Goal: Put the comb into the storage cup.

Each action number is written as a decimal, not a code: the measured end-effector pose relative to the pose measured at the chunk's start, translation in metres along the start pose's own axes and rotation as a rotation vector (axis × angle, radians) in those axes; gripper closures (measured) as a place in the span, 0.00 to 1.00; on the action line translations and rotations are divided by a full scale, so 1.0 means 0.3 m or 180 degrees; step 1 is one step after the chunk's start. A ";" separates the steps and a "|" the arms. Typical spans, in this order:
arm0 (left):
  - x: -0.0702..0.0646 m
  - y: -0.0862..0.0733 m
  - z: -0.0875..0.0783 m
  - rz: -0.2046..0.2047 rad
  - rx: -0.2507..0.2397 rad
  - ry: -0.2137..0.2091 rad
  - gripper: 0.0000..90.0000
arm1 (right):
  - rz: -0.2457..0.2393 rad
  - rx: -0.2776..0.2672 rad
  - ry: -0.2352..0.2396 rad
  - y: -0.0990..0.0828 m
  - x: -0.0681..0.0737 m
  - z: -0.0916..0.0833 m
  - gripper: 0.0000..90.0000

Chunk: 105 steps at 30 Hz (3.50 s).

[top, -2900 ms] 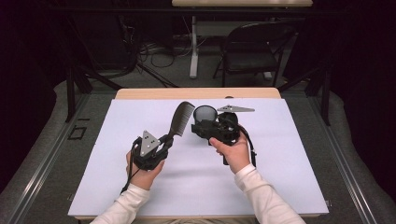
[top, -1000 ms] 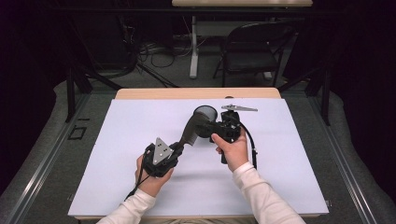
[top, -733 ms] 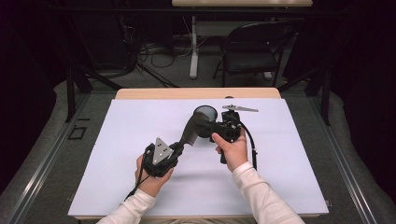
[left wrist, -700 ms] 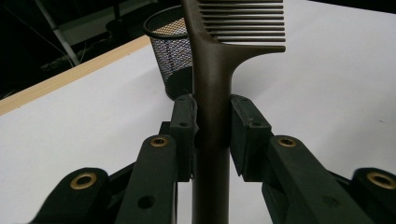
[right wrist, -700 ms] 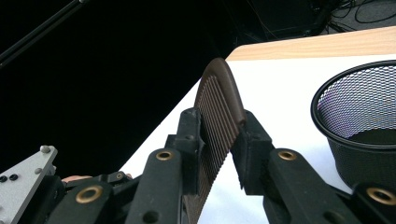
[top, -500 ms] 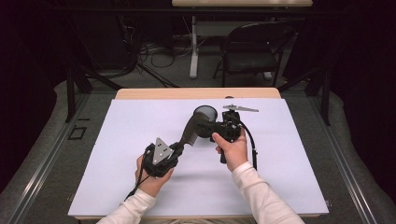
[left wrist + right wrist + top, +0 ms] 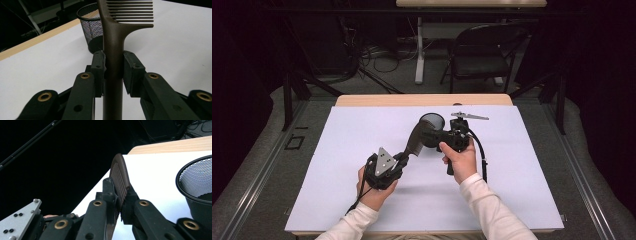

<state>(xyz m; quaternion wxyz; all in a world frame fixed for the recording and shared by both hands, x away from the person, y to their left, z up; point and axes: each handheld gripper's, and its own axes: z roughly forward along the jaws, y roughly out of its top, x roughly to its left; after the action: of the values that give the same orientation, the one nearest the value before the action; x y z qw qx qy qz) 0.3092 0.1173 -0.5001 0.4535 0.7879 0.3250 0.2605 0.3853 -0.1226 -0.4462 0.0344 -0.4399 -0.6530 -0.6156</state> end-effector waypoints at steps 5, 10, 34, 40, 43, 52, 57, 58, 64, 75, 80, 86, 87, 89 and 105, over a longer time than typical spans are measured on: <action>0.001 -0.001 0.000 -0.0003 -0.0006 -0.0004 0.81 | 0.0020 -0.0004 0.0064 0.000 -0.002 0.001 0.96; 0.001 0.000 -0.001 -0.0003 -0.0012 -0.0005 0.81 | 0.0027 -0.0004 0.0097 0.001 -0.006 0.001 0.96; 0.001 0.000 -0.004 -0.0005 -0.0034 0.0013 0.81 | 0.0099 -0.0020 0.0183 0.002 -0.008 0.000 0.97; 0.000 0.000 -0.004 0.0000 -0.0042 0.0023 0.80 | 0.0101 -0.0027 0.0203 0.003 -0.008 0.000 0.97; 0.000 0.000 -0.005 -0.0010 -0.0055 0.0029 0.80 | 0.0109 -0.0028 0.0211 0.003 -0.009 0.000 0.97; 0.002 0.000 -0.006 -0.0033 -0.0078 0.0026 0.77 | 0.0117 -0.0036 0.0214 0.002 -0.011 0.003 0.97; 0.004 0.001 -0.007 -0.0057 -0.0093 0.0023 0.72 | 0.0131 -0.0051 0.0220 0.002 -0.013 0.005 0.97; 0.005 0.001 -0.007 -0.0058 -0.0098 0.0025 0.71 | 0.0133 -0.0054 0.0218 0.002 -0.012 0.005 0.97; 0.005 0.001 -0.007 -0.0085 -0.0116 0.0037 0.67 | 0.0150 -0.0074 0.0203 0.004 -0.016 0.004 0.97; 0.013 0.002 -0.003 -0.0152 -0.0175 0.0030 0.52 | 0.0162 -0.0124 0.0180 0.011 -0.027 0.000 0.97; 0.020 0.003 -0.002 -0.0207 -0.0175 0.0051 0.47 | 0.0176 -0.0152 0.0163 0.016 -0.034 -0.003 0.97; 0.035 0.013 -0.011 -0.0285 -0.0219 0.0042 0.43 | 0.0183 -0.0172 0.0128 0.022 -0.042 -0.008 0.97; 0.037 0.014 -0.011 -0.0294 -0.0242 0.0018 0.42 | 0.0185 -0.0178 0.0126 0.023 -0.044 -0.009 0.97; 0.040 0.016 -0.011 -0.0299 -0.0283 -0.0021 0.43 | 0.0190 -0.0184 0.0126 0.025 -0.045 -0.010 0.97; 0.061 0.027 -0.012 -0.0233 -0.0239 0.0050 0.42 | 0.0189 -0.0199 0.0061 0.038 -0.060 -0.018 0.97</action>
<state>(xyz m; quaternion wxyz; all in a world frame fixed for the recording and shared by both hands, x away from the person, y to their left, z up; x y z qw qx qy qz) 0.3208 0.1299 -0.4893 0.4893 0.7560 0.3471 0.2619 0.4005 -0.1384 -0.4465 0.0452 -0.4541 -0.6197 -0.6385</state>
